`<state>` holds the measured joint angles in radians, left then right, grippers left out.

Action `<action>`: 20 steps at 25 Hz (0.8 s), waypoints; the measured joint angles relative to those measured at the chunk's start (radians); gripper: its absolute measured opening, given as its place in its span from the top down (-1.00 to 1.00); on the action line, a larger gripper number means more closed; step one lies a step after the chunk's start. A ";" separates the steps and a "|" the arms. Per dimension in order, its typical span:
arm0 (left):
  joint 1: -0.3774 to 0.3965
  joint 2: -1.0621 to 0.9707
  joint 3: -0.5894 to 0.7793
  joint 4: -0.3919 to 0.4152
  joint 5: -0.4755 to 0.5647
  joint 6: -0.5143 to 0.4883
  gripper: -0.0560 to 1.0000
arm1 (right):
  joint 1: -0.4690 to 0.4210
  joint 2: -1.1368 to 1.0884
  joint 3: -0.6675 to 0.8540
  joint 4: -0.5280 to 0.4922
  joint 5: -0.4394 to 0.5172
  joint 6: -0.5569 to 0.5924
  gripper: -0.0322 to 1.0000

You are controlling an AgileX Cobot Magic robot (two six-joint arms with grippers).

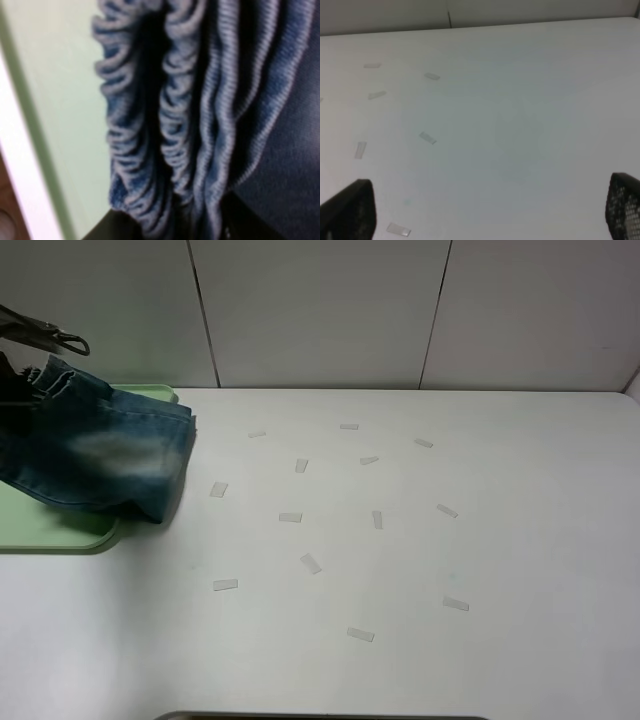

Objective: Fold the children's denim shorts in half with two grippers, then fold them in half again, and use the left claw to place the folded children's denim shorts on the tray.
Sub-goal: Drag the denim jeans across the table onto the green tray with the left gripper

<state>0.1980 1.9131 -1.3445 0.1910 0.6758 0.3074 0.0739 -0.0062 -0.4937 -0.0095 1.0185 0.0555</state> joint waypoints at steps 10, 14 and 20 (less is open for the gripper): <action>0.099 0.005 0.000 0.007 -0.118 0.118 0.43 | 0.000 0.000 0.000 0.000 0.000 0.000 -0.41; 0.124 0.007 0.000 0.009 -0.132 0.126 0.43 | 0.000 0.000 0.000 0.000 0.000 0.000 -0.41; 0.127 0.035 0.003 0.009 -0.136 0.127 0.43 | 0.000 0.000 0.000 0.000 0.000 0.000 -0.41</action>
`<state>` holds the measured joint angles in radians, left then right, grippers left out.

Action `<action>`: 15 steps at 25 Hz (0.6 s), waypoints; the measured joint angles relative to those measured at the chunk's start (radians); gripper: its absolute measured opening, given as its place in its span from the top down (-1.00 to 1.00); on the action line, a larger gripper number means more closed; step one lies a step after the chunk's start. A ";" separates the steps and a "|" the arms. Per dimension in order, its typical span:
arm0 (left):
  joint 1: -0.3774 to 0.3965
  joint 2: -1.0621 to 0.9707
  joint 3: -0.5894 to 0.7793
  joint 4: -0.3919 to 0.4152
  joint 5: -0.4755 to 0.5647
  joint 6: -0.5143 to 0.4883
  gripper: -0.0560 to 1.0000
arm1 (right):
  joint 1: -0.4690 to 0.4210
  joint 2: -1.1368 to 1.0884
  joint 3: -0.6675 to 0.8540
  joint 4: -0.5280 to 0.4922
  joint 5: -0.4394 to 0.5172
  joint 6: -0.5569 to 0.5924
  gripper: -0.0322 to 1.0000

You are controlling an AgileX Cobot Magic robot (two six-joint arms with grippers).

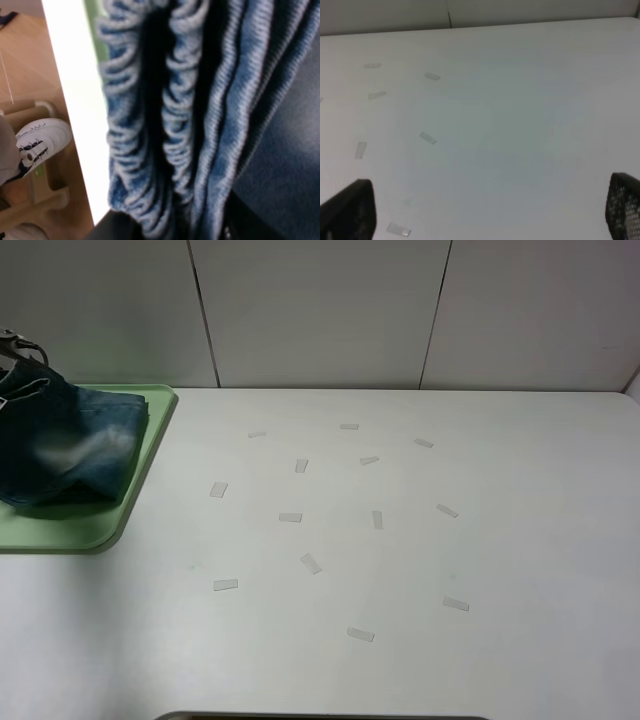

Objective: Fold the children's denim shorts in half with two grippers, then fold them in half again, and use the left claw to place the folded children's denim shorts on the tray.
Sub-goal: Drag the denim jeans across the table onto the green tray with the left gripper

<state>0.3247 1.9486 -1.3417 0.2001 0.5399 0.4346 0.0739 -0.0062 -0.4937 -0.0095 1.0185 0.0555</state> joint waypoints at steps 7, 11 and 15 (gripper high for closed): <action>0.000 0.001 0.001 -0.003 -0.126 0.000 -0.78 | 0.000 0.000 0.000 0.000 0.000 -0.001 -0.41; 0.000 0.001 0.007 -0.005 -0.139 -0.017 -0.95 | 0.000 0.000 0.000 0.000 0.000 -0.001 -0.41; 0.000 0.000 0.007 -0.005 -0.093 -0.040 -0.98 | 0.000 0.000 0.000 0.000 0.000 -0.001 -0.41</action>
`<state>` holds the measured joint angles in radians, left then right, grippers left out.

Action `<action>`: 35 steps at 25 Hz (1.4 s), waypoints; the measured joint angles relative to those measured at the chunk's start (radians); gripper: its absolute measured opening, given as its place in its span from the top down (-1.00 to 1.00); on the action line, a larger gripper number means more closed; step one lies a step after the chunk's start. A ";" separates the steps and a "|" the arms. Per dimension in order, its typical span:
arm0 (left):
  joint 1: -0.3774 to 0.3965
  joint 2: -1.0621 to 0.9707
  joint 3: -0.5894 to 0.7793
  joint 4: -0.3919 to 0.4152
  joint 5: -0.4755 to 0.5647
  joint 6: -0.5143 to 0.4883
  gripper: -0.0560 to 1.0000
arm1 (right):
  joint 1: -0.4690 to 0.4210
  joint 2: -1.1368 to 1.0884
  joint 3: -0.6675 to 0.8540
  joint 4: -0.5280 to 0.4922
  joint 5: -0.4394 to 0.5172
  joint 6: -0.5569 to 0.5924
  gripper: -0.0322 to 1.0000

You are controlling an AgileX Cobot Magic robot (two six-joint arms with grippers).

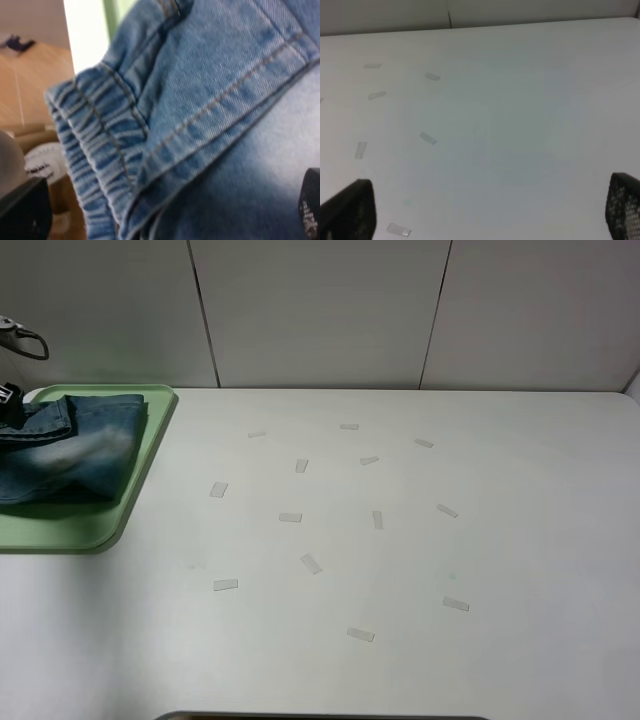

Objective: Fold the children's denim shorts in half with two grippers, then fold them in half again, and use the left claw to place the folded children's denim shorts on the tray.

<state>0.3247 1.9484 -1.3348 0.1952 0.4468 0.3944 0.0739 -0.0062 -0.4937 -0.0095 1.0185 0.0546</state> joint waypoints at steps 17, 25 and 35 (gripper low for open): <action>0.000 -0.427 0.005 -0.021 0.317 -0.115 -0.99 | 0.000 0.000 0.000 0.000 0.000 0.000 -0.41; 0.000 -0.711 0.032 -0.169 0.448 -0.114 -0.98 | 0.000 0.000 0.000 0.000 0.000 0.000 -0.41; -0.171 -1.045 0.314 -0.195 0.468 -0.119 -0.98 | 0.000 0.000 0.000 0.000 0.000 0.000 -0.41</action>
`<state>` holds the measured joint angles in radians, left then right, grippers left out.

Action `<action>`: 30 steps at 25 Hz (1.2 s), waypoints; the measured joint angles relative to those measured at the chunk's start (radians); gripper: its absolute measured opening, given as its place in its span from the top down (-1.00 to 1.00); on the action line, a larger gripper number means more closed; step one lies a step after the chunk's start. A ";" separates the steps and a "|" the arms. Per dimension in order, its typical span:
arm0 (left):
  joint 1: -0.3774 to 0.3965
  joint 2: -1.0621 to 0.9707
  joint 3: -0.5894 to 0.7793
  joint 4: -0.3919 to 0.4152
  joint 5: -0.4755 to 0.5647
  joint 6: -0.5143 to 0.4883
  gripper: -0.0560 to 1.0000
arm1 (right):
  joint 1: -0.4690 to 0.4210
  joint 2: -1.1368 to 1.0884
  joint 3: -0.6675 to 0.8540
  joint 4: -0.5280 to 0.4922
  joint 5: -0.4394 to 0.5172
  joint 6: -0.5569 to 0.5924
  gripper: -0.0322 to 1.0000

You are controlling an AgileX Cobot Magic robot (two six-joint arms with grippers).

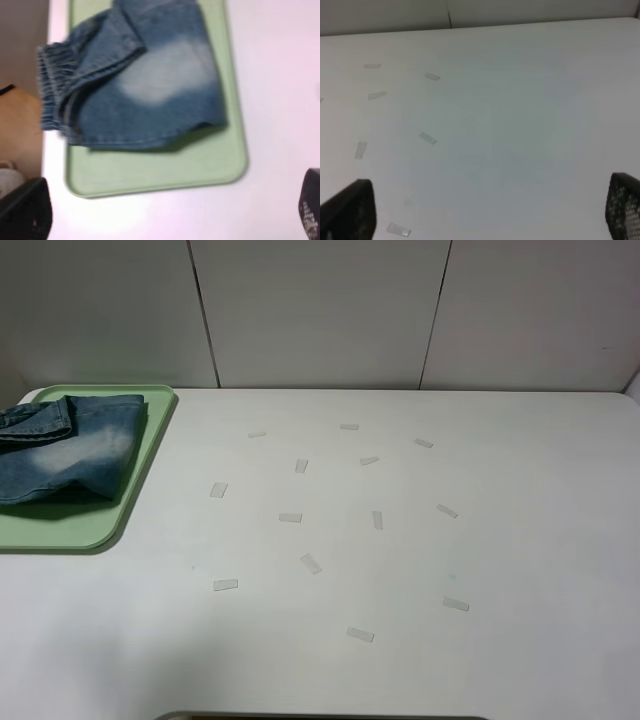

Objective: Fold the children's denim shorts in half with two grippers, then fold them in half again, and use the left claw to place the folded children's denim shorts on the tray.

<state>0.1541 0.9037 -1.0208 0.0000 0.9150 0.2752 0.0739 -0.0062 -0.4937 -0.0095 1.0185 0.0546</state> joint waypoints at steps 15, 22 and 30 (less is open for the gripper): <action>-0.154 -0.467 0.188 -0.041 0.226 -0.163 -0.98 | 0.000 0.000 0.000 0.000 0.000 0.000 -0.41; -0.163 -0.611 0.206 -0.018 0.248 -0.167 -0.99 | 0.000 0.000 0.000 0.000 0.000 0.000 -0.41; -0.163 -0.785 0.326 -0.013 0.248 -0.163 -0.98 | 0.000 0.000 0.000 0.000 0.000 0.000 -0.41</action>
<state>-0.0092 0.1187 -0.6949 -0.0128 1.1627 0.1120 0.0739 -0.0062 -0.4937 -0.0095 1.0185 0.0546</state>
